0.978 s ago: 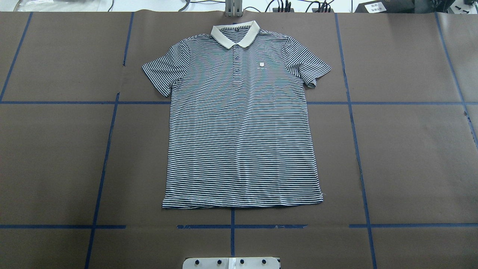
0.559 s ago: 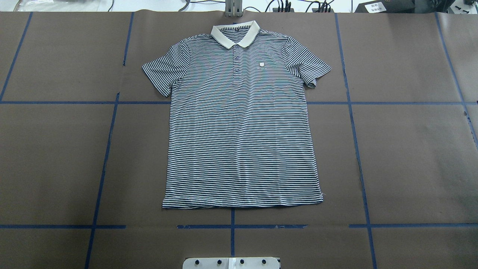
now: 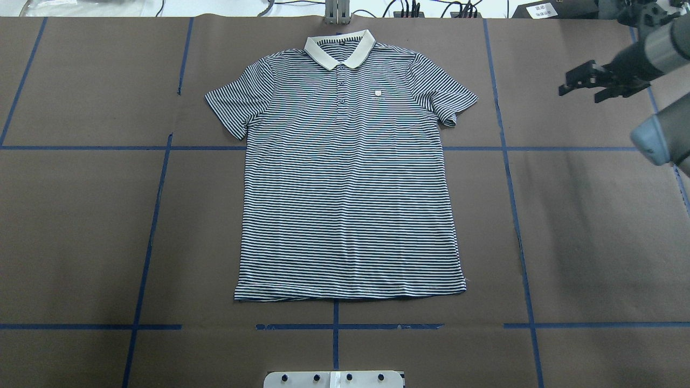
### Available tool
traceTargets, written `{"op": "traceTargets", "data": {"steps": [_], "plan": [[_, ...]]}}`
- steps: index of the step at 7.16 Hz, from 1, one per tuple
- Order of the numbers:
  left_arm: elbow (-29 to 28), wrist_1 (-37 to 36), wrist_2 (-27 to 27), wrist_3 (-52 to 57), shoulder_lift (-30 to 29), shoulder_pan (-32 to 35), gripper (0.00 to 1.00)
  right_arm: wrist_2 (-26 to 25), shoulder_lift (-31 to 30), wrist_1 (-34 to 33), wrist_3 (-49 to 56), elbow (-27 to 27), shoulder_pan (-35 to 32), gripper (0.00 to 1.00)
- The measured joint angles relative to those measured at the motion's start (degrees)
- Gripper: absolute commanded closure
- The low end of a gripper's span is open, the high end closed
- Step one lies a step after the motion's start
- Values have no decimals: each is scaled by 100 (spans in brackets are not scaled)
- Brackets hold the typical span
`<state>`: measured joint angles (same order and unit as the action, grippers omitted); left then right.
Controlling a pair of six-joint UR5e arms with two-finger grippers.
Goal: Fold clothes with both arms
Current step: 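Move the right gripper over the shirt's shoulder near the collar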
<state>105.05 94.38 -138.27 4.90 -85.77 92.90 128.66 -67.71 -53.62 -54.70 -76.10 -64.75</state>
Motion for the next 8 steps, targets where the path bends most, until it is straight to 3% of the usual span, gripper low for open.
{"op": "traceTargets", "data": {"steps": [2, 3, 6, 8], "plan": [[9, 4, -260, -6, 8, 0, 0, -1284, 769, 62, -1642, 323, 873, 15], [12, 7, -297, -3, 7, 0, 0, -1688, 1024, 70, -2073, 579, 1118, 19], [10, 10, -472, -12, 7, 0, 0, -2268, 1283, 59, -2309, 1050, 1451, 30], [9, 10, -496, -15, 8, 0, 0, -2446, 1283, 52, -2294, 1206, 1495, 43]]}}
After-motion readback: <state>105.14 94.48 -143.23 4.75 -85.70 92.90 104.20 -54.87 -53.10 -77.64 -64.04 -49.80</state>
